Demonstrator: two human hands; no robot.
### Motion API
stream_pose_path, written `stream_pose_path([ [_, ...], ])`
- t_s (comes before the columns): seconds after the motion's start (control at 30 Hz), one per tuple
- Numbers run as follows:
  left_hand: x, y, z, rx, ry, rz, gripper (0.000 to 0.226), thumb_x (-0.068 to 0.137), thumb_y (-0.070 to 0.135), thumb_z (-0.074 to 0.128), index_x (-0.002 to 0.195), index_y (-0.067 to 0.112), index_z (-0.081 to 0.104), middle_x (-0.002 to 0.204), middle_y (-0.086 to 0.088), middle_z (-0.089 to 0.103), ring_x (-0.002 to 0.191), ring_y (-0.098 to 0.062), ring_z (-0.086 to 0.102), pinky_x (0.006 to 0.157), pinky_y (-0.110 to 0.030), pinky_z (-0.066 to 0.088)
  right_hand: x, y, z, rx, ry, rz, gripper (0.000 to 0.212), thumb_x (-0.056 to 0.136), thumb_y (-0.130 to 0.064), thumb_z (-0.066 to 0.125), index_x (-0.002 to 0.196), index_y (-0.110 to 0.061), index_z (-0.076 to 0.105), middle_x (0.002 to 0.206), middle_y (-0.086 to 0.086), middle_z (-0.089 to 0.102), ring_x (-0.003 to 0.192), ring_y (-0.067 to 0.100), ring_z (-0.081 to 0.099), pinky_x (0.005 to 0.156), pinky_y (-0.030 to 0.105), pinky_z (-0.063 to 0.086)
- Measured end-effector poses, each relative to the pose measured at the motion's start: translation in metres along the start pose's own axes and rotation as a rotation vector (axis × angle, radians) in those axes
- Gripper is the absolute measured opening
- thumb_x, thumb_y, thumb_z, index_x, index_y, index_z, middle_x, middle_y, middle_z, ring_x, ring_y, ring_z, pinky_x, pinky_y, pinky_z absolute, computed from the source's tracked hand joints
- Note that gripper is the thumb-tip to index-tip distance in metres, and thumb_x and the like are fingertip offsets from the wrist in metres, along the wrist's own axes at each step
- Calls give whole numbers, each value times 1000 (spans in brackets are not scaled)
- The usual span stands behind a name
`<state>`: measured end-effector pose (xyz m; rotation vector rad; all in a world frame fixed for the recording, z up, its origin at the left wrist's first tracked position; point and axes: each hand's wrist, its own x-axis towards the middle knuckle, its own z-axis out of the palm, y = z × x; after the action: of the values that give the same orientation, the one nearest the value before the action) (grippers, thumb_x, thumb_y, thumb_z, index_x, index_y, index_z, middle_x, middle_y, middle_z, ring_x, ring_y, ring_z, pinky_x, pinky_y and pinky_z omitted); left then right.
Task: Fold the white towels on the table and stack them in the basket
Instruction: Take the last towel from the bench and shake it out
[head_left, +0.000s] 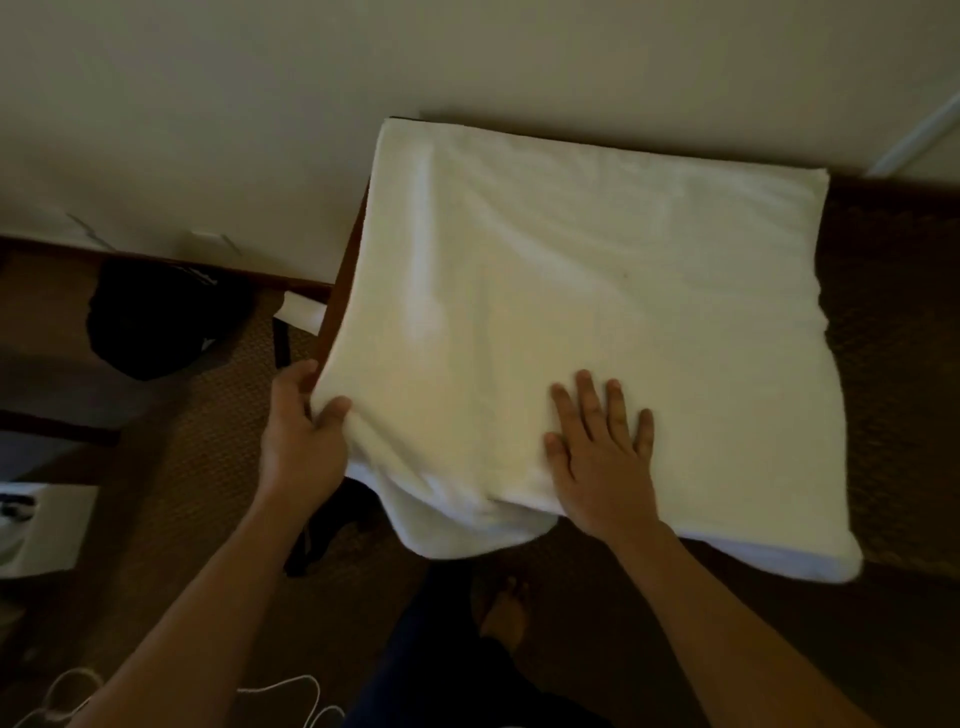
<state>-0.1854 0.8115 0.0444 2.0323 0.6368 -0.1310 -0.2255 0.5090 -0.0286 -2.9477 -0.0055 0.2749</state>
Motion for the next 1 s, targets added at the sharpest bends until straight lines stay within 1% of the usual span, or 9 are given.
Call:
stream_pose_path([
  [0.1,14,-11,-24,242,36,67,44,102,17,57,142,28,42,119,2,55,109,-26,56,75,-35,44,0,0,-2,17,-45,-33,64,103,-56,12,163,-32,14,172,0,4,158,30,0,122,65,4],
  [0.23,-10,-21,7,740,116,257,67,88,10,59,149,24,34,150,-15,35,138,-40,33,109,-60,30,-5,-18,-4,24,9,-32,65,104,-52,20,162,-25,21,171,6,7,157,34,2,120,67,4],
  [0.37,-27,-17,68,848,-192,640,58,101,42,36,157,31,29,169,-4,16,156,-29,13,121,-60,17,-9,-59,3,48,5,-271,62,106,-51,22,163,-27,19,172,1,6,158,31,-1,122,66,4],
  [0.47,-12,-24,85,974,-272,627,64,99,60,11,161,41,14,172,4,0,158,-26,2,123,-61,6,-7,-61,11,5,-18,-246,63,106,-55,20,163,-29,17,171,-2,7,158,28,1,122,62,8],
  [0.63,8,-46,56,956,-158,510,71,96,71,6,161,43,-1,171,6,-9,158,-24,-8,124,-59,0,-19,7,0,-19,-28,-52,64,104,-63,13,163,-38,3,171,-6,-4,158,27,-5,124,57,2],
  [0.77,14,-48,36,963,-102,350,72,99,67,5,163,34,-1,172,0,-9,157,-29,-9,122,-65,-2,-43,91,-16,3,-15,364,67,101,-62,8,163,-36,1,172,-4,-3,157,30,-2,123,63,5],
  [0.87,-6,-29,60,913,-16,292,63,105,46,26,163,25,13,172,-6,-3,156,-36,-7,121,-67,-4,-45,106,-24,108,-31,663,68,104,-57,16,163,-28,2,172,0,-6,156,36,-8,119,70,1],
  [0.93,-31,-10,95,884,-80,463,61,103,40,29,162,26,19,172,-6,2,157,-35,-3,123,-63,-2,-41,75,-23,78,47,560,69,105,-52,20,164,-19,8,171,7,-4,155,40,-5,119,71,1],
  [1.0,-56,-2,135,906,-247,681,63,100,44,21,161,31,19,172,-2,1,158,-29,-4,124,-61,-3,-44,27,-13,57,29,186,70,102,-51,17,164,-19,9,171,6,-4,156,37,-5,121,67,-1],
])
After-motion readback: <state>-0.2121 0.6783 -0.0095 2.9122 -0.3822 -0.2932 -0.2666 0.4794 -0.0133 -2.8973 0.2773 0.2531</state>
